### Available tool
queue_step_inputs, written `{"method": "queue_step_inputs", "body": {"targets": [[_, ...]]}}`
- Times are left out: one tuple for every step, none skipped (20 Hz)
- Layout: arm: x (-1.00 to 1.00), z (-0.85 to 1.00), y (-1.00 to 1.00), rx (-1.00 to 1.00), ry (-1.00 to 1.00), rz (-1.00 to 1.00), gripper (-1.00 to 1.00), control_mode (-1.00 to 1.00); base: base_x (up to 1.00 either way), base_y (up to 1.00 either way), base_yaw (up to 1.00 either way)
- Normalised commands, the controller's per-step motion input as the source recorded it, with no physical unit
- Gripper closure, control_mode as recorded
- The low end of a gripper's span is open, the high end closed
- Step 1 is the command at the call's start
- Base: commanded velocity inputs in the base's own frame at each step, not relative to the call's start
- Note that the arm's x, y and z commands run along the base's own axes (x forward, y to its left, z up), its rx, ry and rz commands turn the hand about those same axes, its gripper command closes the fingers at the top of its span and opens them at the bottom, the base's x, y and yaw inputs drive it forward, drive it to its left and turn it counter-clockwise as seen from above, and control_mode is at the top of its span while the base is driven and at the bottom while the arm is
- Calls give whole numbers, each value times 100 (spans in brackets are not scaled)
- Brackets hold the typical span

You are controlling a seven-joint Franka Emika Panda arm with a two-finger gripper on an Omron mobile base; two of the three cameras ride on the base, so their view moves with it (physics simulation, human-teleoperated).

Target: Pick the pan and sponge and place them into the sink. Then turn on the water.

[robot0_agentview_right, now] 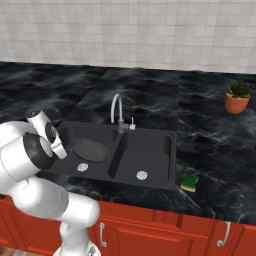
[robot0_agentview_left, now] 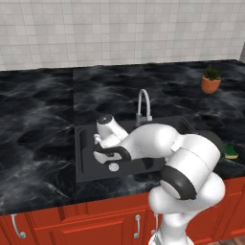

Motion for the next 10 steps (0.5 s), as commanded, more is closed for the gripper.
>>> {"method": "queue_step_inputs", "body": {"targets": [[0, -87, -19, -9, -5, 0, 100, -100, 0, 0, 0], [0, -86, -20, -7, -5, 0, 100, -100, 0, 0, 0], [0, -84, -21, -6, -4, 0, 100, -100, 0, 0, 0], [0, -85, -22, -6, -4, 0, 100, -100, 0, 0, 0], [0, -84, -24, -6, -4, 0, 100, -100, 0, 0, 0], [0, -82, -24, -6, -5, 0, 100, -100, 0, 0, 0], [0, -81, -26, -5, -5, 0, 100, -100, 0, 0, 0], [0, -78, -26, -3, -5, 0, 100, -100, 0, 0, 0], [0, -74, -30, 0, -6, 0, 100, -100, 0, 0, 0], [0, -71, -31, 0, -6, 0, 100, -100, 0, 0, 0]]}}
